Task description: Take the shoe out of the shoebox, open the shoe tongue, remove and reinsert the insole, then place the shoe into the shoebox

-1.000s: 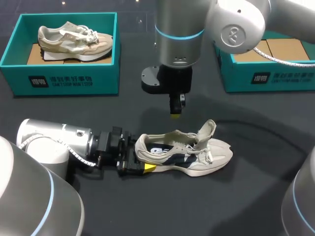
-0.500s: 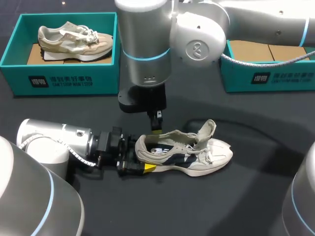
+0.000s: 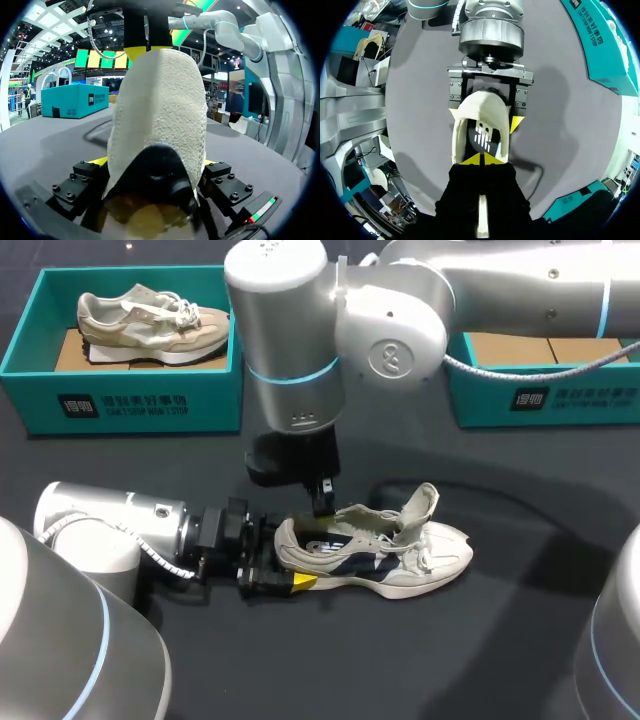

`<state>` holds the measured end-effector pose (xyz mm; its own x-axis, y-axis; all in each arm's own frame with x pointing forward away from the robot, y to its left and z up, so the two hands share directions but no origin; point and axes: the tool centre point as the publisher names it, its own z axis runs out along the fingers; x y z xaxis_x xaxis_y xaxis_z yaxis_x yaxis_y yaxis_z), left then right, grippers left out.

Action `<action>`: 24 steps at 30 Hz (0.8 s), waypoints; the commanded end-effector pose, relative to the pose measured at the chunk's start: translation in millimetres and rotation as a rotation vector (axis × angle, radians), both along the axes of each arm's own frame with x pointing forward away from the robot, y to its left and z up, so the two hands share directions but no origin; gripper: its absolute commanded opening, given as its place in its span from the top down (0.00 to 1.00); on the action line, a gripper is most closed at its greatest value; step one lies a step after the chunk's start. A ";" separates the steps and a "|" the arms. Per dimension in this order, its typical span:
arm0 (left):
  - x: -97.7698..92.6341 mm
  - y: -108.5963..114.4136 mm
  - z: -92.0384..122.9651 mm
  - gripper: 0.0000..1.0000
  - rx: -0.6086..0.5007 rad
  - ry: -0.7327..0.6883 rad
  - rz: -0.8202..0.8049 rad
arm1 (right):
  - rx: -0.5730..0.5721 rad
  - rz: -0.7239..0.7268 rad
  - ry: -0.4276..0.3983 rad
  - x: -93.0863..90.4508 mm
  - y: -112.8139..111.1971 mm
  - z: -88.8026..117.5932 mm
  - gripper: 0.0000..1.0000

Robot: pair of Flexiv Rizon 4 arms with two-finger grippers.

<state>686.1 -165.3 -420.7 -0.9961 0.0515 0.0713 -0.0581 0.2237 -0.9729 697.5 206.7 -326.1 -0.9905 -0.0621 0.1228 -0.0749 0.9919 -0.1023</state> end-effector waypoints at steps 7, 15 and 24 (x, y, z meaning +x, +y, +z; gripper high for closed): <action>0.2 0.9 -0.9 1.00 0.001 -0.001 0.001 | 0.022 -0.004 -0.004 -3.0 -8.3 -3.2 1.00; 0.2 0.9 -0.9 1.00 0.001 -0.001 0.001 | 0.063 0.018 -0.003 2.2 -24.7 -28.5 1.00; 0.2 0.9 -0.9 1.00 0.001 -0.001 0.001 | 0.086 0.007 -0.050 2.7 -39.7 -45.0 1.00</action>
